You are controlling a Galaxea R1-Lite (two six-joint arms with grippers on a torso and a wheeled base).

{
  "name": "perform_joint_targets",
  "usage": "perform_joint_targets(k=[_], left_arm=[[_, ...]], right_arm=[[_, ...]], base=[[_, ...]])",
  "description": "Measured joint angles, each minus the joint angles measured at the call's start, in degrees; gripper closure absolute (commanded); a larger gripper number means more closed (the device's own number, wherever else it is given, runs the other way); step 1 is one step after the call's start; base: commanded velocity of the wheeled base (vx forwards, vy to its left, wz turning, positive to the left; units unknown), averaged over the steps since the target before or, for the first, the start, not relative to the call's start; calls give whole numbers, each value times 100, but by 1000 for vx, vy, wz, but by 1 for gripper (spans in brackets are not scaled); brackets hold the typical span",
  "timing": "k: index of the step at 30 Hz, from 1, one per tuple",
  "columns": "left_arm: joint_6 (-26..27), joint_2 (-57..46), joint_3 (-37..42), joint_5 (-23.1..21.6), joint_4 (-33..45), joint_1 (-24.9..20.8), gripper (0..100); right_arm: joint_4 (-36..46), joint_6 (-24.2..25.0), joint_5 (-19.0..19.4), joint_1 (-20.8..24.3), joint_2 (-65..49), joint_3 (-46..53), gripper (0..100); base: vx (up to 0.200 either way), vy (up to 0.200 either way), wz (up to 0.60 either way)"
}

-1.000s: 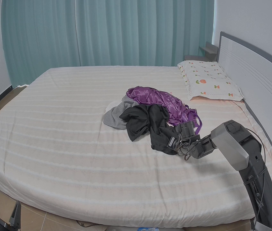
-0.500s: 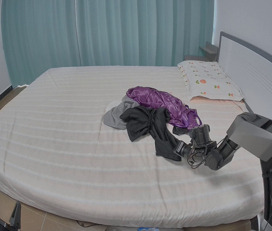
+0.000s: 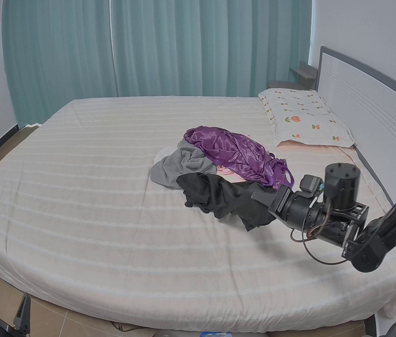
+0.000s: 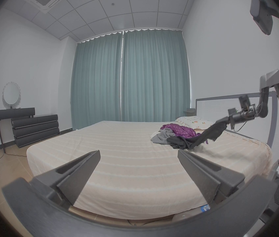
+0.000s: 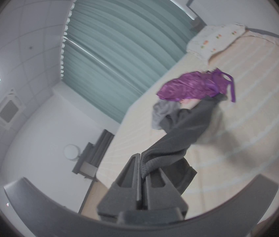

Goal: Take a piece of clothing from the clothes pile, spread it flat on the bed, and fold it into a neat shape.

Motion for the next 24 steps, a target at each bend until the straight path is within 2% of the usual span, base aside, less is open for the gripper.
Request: perform_joint_targets(k=[7,15,20,24], left_arm=[[2,0,0,-30,-2,2,0],[60,0,0,-179,-48,2,0],[-389,12,-271,-329,-257,-2,0],[-583,277,-723,-759,-261,-22,0]], right_arm=[[-122,0,174,546,-1235,188,100],[-115,-24,319,711,-2043,44,100],[-90,-33,443,711,-2319,-20,100],[-87,-38,525,711,-2430,-30,100]], base=[[0,0,0],[0,0,0],[0,0,0],[0,0,0]])
